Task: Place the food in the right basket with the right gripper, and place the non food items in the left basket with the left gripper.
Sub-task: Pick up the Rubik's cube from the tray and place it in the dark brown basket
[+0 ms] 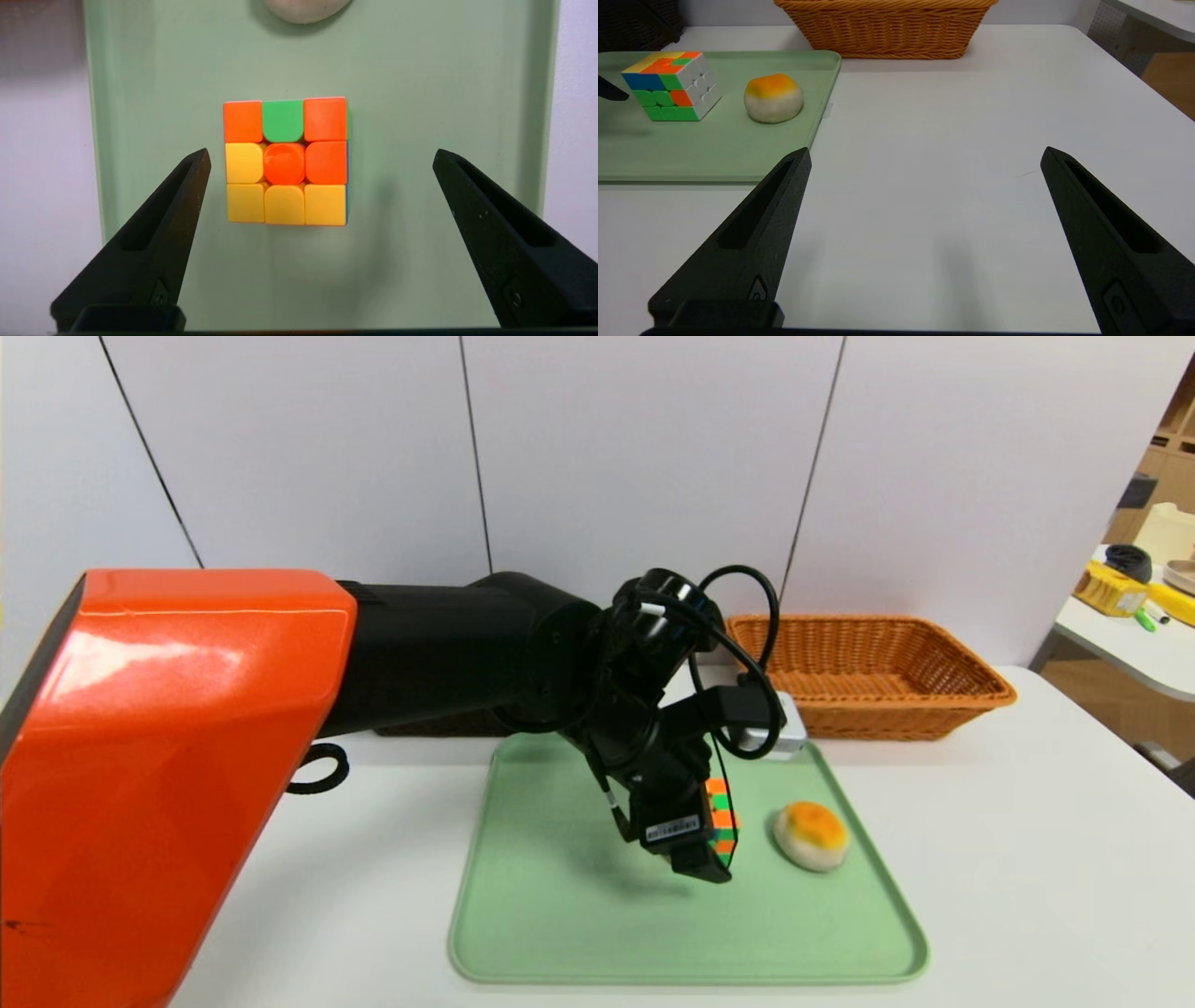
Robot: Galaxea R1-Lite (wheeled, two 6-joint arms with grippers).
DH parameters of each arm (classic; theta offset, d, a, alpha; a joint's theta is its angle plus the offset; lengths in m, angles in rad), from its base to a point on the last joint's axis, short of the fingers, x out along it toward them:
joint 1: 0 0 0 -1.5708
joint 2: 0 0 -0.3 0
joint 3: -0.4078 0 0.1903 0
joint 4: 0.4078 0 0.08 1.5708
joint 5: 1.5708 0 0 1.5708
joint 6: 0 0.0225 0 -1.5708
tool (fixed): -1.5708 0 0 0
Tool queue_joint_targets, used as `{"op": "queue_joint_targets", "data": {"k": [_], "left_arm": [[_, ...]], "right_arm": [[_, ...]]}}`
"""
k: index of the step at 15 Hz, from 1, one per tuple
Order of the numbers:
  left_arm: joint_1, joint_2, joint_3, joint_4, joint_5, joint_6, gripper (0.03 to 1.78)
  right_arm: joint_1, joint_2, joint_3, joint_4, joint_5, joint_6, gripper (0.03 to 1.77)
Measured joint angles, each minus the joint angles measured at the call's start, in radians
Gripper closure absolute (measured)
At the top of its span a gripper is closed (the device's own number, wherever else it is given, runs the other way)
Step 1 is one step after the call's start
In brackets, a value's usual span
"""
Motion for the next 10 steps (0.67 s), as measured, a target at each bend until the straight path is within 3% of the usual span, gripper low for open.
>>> {"op": "queue_joint_targets", "data": {"k": [10], "left_arm": [[0.023, 0.063, -0.028, -0.017, -0.014, -0.004, 0.12]], "right_arm": [[0.001, 0.0, 0.0, 0.0, 0.0, 0.0, 0.1]]}}
